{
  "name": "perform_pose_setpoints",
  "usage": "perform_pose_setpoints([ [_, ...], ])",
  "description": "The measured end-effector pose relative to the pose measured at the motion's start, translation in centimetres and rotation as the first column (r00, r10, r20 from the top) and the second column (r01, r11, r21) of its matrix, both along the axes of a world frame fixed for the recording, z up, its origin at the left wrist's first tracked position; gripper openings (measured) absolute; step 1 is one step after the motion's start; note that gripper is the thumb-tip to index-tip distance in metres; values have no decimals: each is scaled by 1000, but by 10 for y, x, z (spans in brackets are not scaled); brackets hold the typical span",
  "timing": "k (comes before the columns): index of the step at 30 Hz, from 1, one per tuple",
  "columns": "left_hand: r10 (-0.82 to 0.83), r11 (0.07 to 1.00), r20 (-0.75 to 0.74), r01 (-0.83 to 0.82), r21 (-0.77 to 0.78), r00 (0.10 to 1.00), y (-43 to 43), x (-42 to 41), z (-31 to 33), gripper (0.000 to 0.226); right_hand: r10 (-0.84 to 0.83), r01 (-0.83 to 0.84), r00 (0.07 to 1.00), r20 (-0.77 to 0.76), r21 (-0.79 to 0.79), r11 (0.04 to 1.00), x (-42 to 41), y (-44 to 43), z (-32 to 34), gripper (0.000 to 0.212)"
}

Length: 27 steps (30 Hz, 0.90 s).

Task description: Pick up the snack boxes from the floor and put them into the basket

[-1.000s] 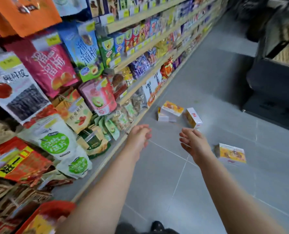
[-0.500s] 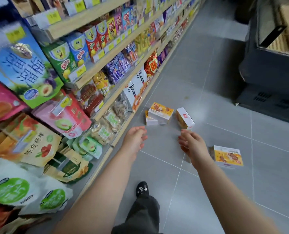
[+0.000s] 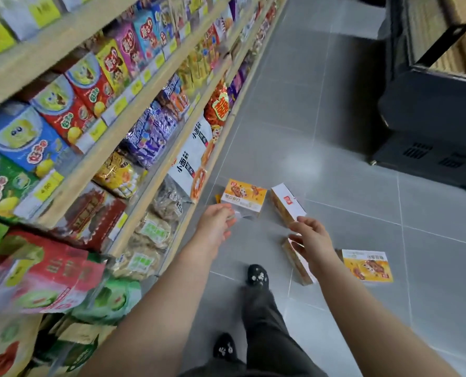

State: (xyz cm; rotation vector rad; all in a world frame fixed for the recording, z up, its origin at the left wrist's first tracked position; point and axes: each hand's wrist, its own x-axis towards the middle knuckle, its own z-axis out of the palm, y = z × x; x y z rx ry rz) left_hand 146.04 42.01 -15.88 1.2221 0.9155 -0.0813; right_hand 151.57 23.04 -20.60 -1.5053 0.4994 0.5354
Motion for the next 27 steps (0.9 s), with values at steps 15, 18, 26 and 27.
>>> perform_pose_setpoints([
  [15,-23,995,-192,40,88,981,95,241,-127,12,183,-208,974,-132,-205,956,234,79,-131,19],
  [18,-65,991,-238,91,100,969,110,263,-184,12,194,-231,965,-175,-225,947,249,95,-183,19],
  [26,-173,937,-420,280,207,891,142,314,-395,22,168,-252,946,-278,-302,919,294,118,-388,44],
  [27,-186,930,-430,300,213,883,146,323,-421,14,168,-255,945,-282,-310,916,304,120,-414,47],
])
